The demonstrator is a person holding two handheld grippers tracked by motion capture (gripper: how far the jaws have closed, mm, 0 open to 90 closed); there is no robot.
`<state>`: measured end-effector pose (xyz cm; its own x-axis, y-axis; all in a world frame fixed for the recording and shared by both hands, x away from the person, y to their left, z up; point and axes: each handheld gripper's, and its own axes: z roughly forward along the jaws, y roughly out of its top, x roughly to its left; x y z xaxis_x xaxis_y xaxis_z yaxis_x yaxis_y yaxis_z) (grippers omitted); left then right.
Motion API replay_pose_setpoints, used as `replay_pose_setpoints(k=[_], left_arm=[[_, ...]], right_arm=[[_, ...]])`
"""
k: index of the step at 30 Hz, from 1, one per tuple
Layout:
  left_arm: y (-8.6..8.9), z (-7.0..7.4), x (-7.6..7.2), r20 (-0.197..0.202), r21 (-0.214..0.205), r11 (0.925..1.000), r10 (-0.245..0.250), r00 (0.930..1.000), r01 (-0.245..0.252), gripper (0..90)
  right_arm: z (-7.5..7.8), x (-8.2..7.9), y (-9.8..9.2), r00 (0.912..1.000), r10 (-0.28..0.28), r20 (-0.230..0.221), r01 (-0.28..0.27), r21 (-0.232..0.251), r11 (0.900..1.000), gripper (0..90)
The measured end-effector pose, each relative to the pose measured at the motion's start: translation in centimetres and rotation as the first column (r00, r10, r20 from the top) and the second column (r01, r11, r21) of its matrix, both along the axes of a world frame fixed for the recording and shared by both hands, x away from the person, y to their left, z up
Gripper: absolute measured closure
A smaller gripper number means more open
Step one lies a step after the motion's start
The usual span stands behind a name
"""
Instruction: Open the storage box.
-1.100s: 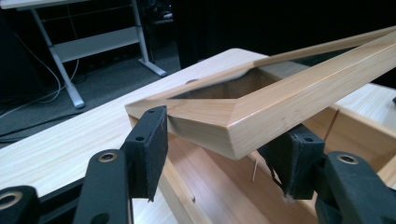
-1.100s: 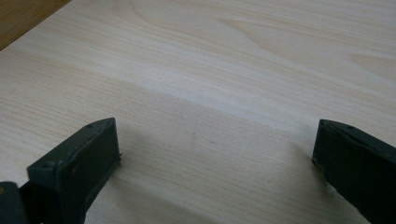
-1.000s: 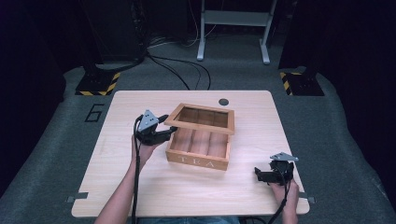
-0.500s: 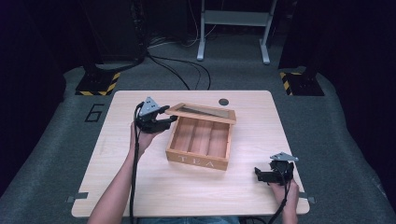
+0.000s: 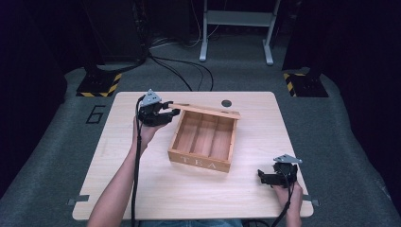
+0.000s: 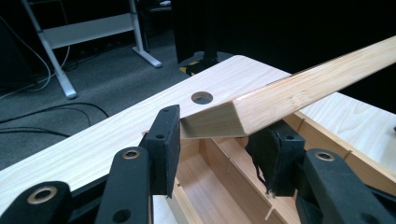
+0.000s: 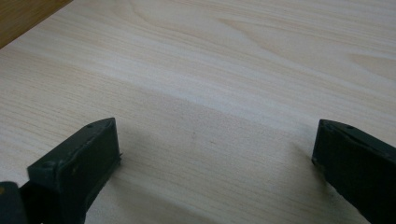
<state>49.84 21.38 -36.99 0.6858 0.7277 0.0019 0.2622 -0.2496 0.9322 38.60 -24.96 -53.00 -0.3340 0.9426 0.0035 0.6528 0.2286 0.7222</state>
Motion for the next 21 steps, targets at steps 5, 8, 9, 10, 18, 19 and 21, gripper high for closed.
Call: replay_pose_setpoints(k=[5,8,9,10,18,19,21], left_arm=[[-0.4,-0.4,0.6,0.011,0.010,0.9999,0.005,0.9999,-0.005,53.7],[-0.7,-0.6,0.8,0.033,0.018,0.9998,0.012,0.9994,-0.013,54.0],[-0.7,-0.7,0.9,0.039,0.018,0.9997,0.014,0.9991,-0.015,54.5],[-0.7,-0.7,0.9,0.048,0.021,0.9996,0.016,0.9987,-0.017,55.9],[-0.8,-0.2,1.6,0.046,0.001,0.9998,0.020,0.9988,-0.020,60.3],[-0.8,-0.1,1.8,0.040,0.001,0.9998,0.020,0.9990,-0.020,60.4],[-0.9,0.0,1.9,0.038,0.000,0.9998,0.021,0.9991,-0.021,60.8]], right_arm=[[0.0,0.0,0.0,1.0000,0.000,0.000,0.000,0.000,1.0000,0.2],[0.0,0.0,0.0,1.0000,0.000,0.000,0.000,0.000,1.0000,0.2],[0.0,0.0,0.0,1.0000,0.000,0.000,0.000,0.000,1.0000,0.2],[0.0,0.0,0.0,1.0000,0.000,0.000,0.000,0.000,1.0000,0.3],[0.0,0.0,0.0,1.0000,0.002,0.001,-0.002,-0.001,1.0000,0.2],[0.0,0.0,0.0,1.0000,0.002,0.001,-0.002,-0.001,1.0000,0.2],[0.0,0.0,0.0,1.0000,0.003,0.001,-0.003,-0.001,1.0000,0.2]])
